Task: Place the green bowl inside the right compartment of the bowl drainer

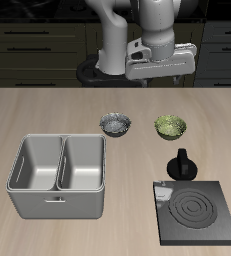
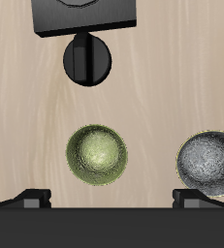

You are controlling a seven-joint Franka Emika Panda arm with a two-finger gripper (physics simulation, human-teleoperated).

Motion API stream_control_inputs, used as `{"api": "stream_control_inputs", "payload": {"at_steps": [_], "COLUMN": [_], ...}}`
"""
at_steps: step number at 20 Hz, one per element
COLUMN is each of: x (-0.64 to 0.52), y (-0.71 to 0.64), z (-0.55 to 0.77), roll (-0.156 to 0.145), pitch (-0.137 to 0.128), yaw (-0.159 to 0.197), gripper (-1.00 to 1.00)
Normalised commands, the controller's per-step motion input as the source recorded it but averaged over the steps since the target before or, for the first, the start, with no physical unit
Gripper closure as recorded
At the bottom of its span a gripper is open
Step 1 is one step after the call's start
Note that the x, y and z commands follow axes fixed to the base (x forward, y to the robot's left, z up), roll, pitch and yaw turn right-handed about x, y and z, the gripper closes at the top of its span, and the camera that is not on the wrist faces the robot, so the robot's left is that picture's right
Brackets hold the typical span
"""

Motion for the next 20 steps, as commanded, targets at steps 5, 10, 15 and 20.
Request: {"api": "stream_control_inputs", "payload": {"at_steps": [5,10,15,20], "x": [-0.05,0.01,0.02,0.0], "y": [0.06,0.0,-0.05,-0.02], "z": [-0.31,-0.38,-0.57,-0.41], "roll": [0.002,-0.009,-0.017,-0.011], "pitch": [0.052,0.04,0.064,0.04], "yaw": [0.005,0.012,-0.008,0.003], "gripper": [-1.0,-1.0,-1.0,-1.0]}}
